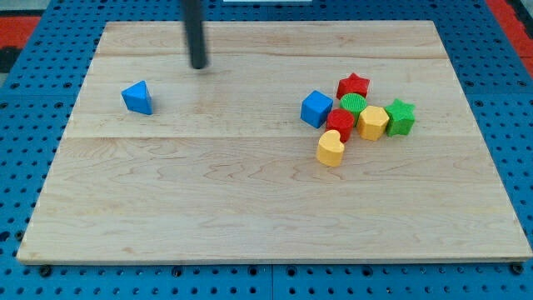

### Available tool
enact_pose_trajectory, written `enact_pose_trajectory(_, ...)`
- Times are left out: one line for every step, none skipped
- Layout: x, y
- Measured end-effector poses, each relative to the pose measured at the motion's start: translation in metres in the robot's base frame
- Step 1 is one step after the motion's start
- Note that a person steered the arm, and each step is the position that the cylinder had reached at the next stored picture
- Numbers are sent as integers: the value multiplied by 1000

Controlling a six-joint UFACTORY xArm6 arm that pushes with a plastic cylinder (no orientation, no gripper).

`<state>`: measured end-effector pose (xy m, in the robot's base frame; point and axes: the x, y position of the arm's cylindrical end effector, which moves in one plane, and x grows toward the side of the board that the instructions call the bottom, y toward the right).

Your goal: Push the blue triangle above the blue cube

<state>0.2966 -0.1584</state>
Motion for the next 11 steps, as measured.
enact_pose_trajectory(38, -79)
enact_pose_trajectory(72, -106)
enact_pose_trajectory(88, 21)
enact_pose_trajectory(88, 108)
enact_pose_trajectory(85, 55)
enact_pose_trajectory(70, 51)
enact_pose_trajectory(65, 66)
enact_pose_trajectory(81, 127)
enact_pose_trajectory(70, 123)
enact_pose_trajectory(55, 157)
enact_pose_trajectory(55, 228)
